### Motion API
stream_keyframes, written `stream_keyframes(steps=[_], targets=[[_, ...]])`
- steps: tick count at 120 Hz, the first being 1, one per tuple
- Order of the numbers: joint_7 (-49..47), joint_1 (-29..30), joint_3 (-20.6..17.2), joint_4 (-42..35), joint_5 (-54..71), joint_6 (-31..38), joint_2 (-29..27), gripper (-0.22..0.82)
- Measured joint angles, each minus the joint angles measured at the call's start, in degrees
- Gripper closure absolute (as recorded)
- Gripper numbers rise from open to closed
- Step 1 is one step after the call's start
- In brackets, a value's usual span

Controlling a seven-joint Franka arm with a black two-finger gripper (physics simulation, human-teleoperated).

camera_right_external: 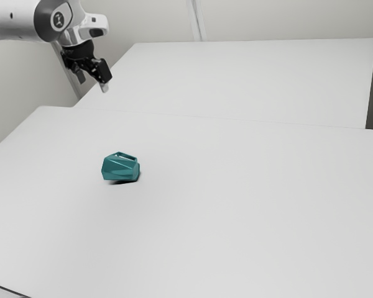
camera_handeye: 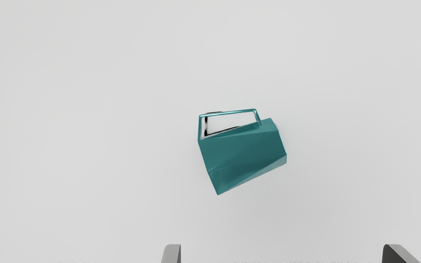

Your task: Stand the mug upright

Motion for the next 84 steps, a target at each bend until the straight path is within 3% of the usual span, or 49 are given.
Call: stream_keyframes(steps=[22, 52, 84], targets=[[0.86, 0.62, 0.3, -0.31, -1.42, -0.07, -0.61, 0.0], [3.76, 6.72, 0.69, -3.82, -10.26, -0.15, -0.5, 0.0], [5.92, 12.68, 0.69, -9.93, -21.67, -0.13, 3.53, 0.0]])
